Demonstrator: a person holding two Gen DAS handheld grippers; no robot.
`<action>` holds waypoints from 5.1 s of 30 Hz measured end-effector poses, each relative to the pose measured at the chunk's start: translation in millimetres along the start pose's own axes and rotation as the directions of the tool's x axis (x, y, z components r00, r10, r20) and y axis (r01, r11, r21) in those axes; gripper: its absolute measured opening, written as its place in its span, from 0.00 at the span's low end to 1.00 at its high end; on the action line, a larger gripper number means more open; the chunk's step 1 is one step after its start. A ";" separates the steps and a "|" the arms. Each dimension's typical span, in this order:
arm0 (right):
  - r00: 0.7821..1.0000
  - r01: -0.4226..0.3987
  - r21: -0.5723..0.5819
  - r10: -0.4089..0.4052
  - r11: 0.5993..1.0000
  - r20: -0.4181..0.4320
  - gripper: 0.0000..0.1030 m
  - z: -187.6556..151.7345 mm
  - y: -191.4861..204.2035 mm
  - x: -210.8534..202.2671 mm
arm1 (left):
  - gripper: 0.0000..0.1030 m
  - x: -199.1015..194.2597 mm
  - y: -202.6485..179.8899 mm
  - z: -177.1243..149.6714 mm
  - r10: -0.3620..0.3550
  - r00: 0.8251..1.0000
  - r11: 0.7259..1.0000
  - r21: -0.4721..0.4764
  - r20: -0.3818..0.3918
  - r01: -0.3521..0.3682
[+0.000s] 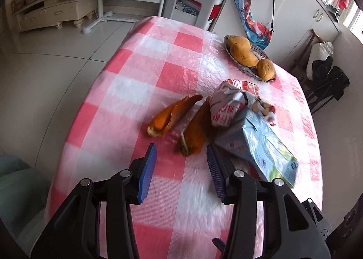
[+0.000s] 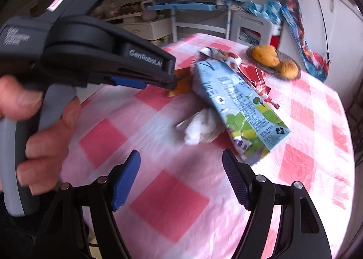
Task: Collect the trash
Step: 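Grasp the white tissue with the right tool while the left tool moves to the orange peels, then grasp the long orange peel with the left tool and lift it, then carry the tissue over the bucket and open the right tool while the left tool holds the peel, then carry the long orange peel over the yellow bucket and open the left tool, then move both open tools back from the bucket toward the table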
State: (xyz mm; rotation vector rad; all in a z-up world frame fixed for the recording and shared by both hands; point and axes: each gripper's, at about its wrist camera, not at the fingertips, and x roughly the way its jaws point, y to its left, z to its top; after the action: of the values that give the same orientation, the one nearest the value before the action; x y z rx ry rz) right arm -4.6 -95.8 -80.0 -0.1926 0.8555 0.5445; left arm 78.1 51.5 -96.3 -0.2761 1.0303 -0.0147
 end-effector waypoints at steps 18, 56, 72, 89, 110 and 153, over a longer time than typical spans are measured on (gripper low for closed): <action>0.998 -0.020 0.072 0.023 0.997 -0.051 0.27 12.5 -21.7 12.1 | 0.04 -16.1 11.7 -16.4 0.011 0.998 0.997 0.083 -0.054 -0.007; 0.984 -0.140 -0.021 0.136 0.990 -0.118 0.26 -29.3 -5.5 -29.4 | 0.17 -33.7 1.9 -50.9 0.052 0.999 0.986 0.160 -0.003 -0.051; 0.968 -0.247 -0.099 0.240 0.964 -0.073 0.28 -31.9 12.4 -58.0 | 0.17 -72.6 -1.2 -65.0 0.019 0.996 0.991 0.130 0.093 -0.031; 0.944 -0.315 -0.234 0.278 0.920 -0.179 0.28 -97.2 59.5 -94.0 | 0.17 -109.0 -8.0 -95.7 0.004 0.988 0.985 0.169 0.155 -0.031; 0.948 -0.279 -0.261 0.222 0.924 -0.227 0.49 -140.8 72.0 -120.6 | 0.17 -135.3 -9.1 -165.9 -0.011 0.990 0.986 0.167 0.137 -0.012; 0.959 -0.092 -0.470 -0.048 0.878 -0.279 0.77 -181.6 115.4 -78.2 | 0.73 -169.9 16.0 -227.1 0.067 0.976 0.998 -0.004 0.207 -0.068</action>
State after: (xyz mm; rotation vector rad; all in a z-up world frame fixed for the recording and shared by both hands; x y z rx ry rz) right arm -227.4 -95.3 -132.3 -0.7330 0.9893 0.7593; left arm -204.1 41.0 -66.4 -0.2348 0.8317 0.0729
